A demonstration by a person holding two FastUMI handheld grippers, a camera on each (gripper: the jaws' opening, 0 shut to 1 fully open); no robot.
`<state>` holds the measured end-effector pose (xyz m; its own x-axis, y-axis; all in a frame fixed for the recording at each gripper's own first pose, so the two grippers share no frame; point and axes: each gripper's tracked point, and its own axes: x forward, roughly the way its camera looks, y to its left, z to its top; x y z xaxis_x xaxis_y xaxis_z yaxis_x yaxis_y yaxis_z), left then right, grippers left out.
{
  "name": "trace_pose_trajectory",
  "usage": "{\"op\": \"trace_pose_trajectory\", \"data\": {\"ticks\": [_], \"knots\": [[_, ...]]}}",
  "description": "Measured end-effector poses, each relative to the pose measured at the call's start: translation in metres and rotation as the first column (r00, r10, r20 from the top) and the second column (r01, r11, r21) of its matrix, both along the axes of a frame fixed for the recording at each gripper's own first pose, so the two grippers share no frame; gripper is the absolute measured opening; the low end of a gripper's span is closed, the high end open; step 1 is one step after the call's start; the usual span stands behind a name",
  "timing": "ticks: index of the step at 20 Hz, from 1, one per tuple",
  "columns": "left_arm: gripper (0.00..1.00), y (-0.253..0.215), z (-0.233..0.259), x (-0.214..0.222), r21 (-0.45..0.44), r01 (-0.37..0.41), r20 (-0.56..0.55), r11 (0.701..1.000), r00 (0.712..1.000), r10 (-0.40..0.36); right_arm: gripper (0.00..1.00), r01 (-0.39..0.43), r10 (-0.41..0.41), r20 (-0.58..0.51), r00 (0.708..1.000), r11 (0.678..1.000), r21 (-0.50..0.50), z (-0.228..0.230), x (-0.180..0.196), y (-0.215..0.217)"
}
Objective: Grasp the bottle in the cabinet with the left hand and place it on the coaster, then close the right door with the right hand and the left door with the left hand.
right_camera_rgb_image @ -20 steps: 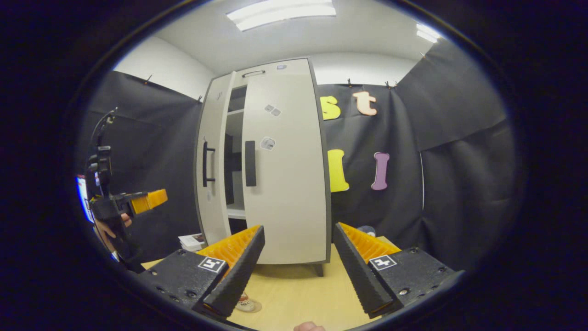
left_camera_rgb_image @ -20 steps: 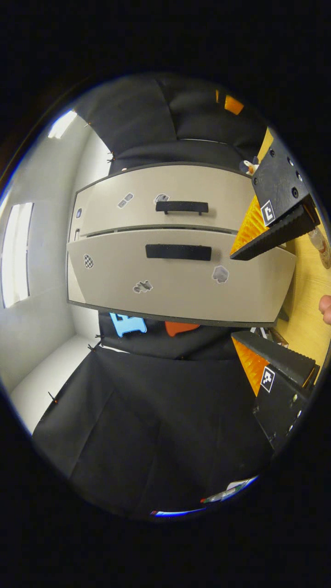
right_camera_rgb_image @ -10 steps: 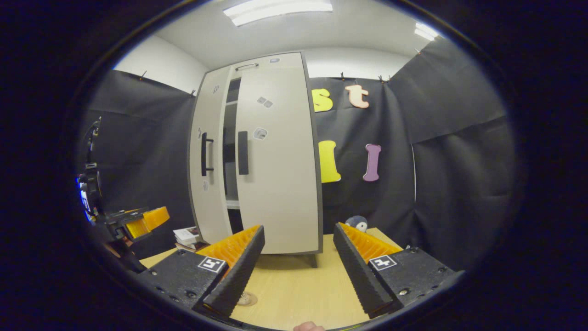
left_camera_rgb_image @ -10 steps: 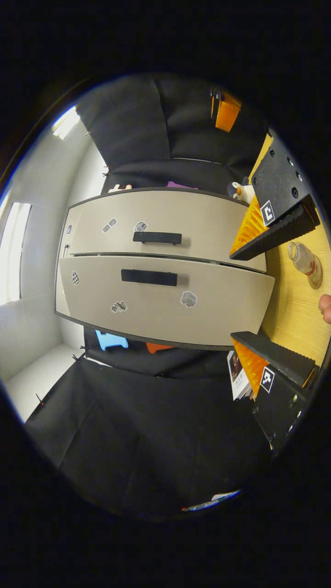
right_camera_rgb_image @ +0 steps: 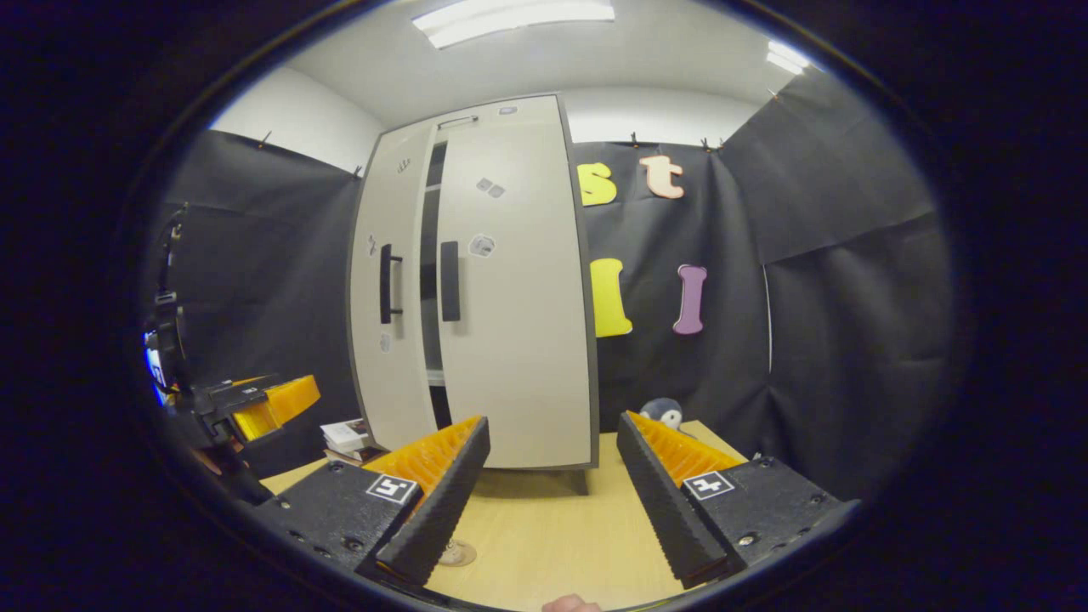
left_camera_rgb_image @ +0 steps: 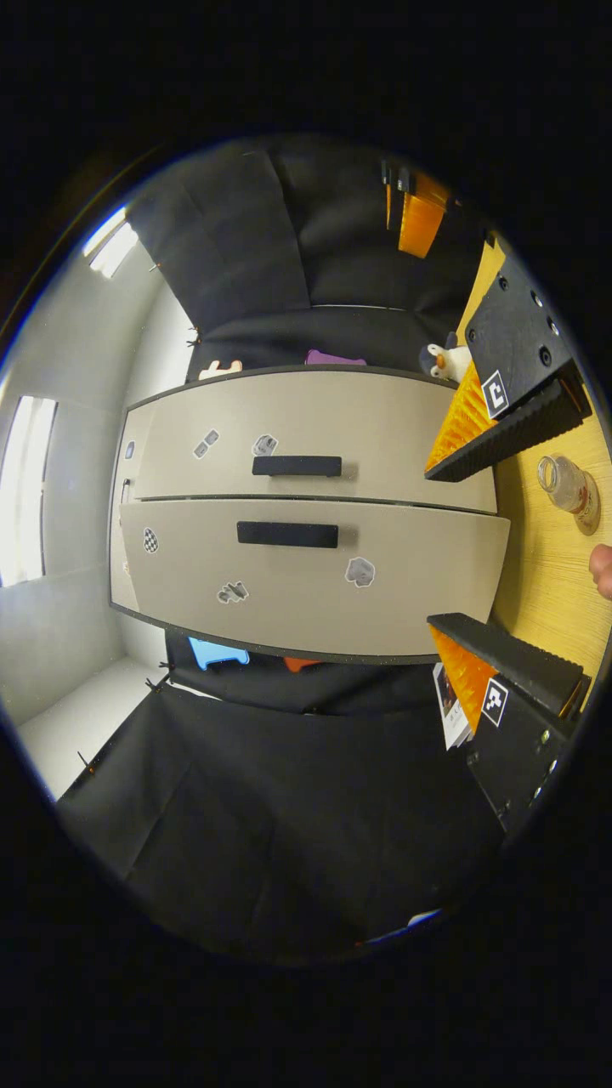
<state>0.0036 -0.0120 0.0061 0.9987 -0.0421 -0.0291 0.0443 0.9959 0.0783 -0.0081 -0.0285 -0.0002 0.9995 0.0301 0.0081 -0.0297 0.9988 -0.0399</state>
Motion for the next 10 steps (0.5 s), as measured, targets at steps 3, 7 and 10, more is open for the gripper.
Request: {"op": "trace_pose_trajectory", "data": {"ticks": [3, 7, 10], "knots": [[0.95, -0.002, -0.001, 0.0002, 0.004, 0.012, -0.004, 1.0, 1.0, -0.012, 0.99, -0.007, 0.007, 0.003, 1.0, 1.0, 0.003, 0.0007, 0.0011, 0.0023], [0.95, -0.0036, -0.0014, 0.0027, 0.01, 0.018, -0.002, 1.0, 1.0, -0.018, 0.94, -0.014, 0.014, -0.004, 1.0, 1.0, 0.002, 0.0006, 0.0042, 0.0043], [0.95, -0.0086, -0.001, 0.0052, 0.013, 0.025, -0.01, 1.0, 1.0, -0.025, 0.99, -0.024, 0.024, 0.005, 1.0, 1.0, 0.005, 0.0041, 0.0054, 0.006]]}}
